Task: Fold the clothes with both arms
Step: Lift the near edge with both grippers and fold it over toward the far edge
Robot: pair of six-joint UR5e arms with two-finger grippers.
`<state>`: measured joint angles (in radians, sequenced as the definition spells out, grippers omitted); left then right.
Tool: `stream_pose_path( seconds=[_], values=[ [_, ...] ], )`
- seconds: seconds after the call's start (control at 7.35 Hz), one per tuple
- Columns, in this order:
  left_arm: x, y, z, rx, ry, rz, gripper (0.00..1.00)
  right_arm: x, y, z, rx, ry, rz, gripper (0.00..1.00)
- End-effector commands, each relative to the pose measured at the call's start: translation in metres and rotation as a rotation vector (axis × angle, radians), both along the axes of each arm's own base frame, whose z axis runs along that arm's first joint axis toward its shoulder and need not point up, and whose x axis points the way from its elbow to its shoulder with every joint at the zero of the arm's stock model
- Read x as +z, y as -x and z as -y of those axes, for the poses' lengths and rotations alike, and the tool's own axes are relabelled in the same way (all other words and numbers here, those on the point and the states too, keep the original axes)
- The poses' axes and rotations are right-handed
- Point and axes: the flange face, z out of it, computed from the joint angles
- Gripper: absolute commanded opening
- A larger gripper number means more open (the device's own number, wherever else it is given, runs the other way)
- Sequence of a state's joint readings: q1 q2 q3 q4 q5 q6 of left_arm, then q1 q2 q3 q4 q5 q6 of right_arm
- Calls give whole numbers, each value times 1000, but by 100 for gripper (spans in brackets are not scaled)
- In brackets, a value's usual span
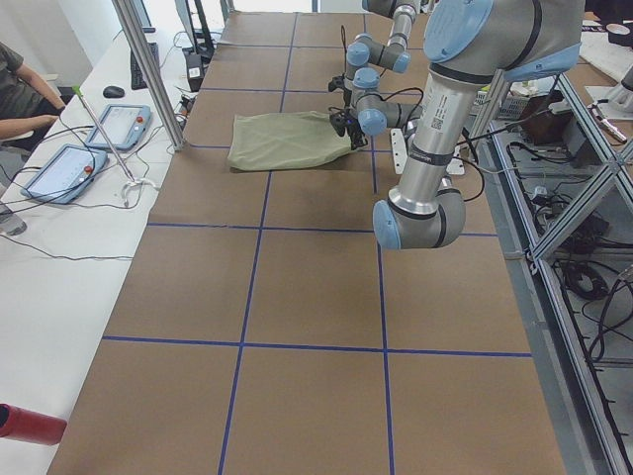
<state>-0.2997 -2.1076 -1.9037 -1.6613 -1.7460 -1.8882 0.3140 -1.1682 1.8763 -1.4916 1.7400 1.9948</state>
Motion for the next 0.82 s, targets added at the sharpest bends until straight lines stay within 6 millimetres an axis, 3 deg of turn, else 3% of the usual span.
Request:
stream_pose_path(
  seconds=[0.0,0.14,0.41,0.68],
  values=[
    [-3,2,-7,9,-3,-9,0,-20,-18,-2,12,-3,48,0],
    [-12,4,-30,34,8,-36,0,-24,-23,-3,15,-5,58,0],
    [-19,-11,-85,92,62,-58,0,-51,-33,-39,-36,-7,93,0],
    [-47,23,-120,142,73,-57,0,-85,-53,-84,-78,19,133,0]
  ],
)
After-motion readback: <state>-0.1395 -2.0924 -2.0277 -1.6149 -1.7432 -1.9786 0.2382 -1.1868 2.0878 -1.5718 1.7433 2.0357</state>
